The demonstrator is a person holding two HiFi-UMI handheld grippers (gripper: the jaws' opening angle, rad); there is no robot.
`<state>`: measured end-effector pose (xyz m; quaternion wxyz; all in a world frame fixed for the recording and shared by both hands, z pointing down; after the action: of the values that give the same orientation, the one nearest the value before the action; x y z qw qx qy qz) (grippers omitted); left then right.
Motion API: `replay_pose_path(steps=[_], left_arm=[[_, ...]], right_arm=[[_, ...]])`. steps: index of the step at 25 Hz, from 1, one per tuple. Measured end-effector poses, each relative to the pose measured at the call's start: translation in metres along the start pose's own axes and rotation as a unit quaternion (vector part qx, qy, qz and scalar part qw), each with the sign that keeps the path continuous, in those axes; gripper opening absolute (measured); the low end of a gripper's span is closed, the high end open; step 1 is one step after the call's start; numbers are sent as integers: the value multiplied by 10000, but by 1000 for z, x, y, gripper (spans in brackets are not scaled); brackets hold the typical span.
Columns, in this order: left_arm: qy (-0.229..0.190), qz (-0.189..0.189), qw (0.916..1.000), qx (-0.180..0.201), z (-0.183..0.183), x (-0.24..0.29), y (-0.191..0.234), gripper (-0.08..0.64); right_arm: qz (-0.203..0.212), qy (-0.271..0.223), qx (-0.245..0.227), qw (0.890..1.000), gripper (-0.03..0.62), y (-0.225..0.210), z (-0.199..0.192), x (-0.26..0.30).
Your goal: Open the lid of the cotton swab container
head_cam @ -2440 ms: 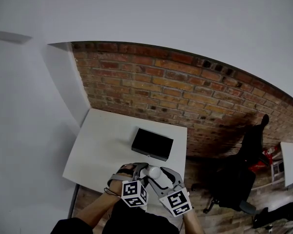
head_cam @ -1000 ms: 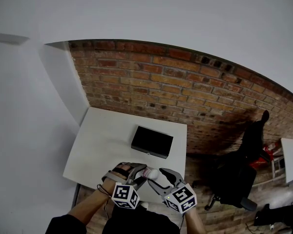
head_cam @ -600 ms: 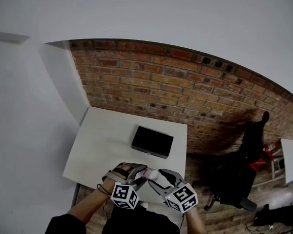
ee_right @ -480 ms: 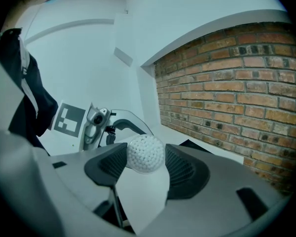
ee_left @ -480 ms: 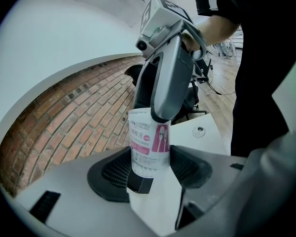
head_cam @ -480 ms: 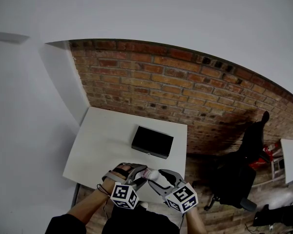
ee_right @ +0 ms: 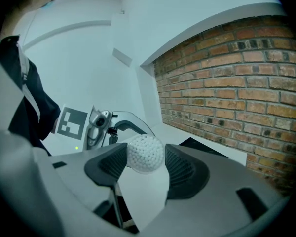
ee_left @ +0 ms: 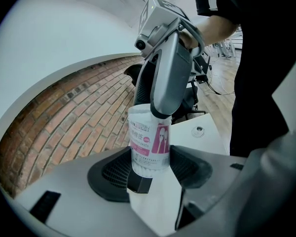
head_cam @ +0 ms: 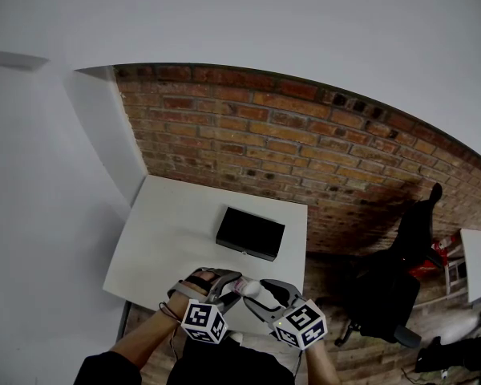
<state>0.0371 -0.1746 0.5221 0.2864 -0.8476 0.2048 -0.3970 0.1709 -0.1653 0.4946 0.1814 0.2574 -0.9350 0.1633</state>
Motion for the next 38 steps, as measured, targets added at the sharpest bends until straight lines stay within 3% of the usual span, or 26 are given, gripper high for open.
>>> replay_pose_path(steps=[17,33,38], left_arm=[[-278,52,9995,-106,4,1,1,251],[-869,-79,9960,-195,6,-11,4,252],[-1078,-183,9935,-328,5,-13,3,252]], right_arm=[[102,-255,-77,9996,250,-3,1,-9],[829,-505,420,9944,250,-6,6,-25],[875,-646,408,9932,250,-4,6,-29]])
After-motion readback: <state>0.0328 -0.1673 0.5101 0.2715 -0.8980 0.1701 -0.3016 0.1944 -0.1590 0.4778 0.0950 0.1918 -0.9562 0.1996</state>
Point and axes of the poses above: the fingertips, and each gripper's own axes: x forward along the fingers, y to its left, z out of its top, the point moved 9 cm from there along -x, backward along the fingers, and after that the axes turned 5 degrees about z, right-handed, at the moved point
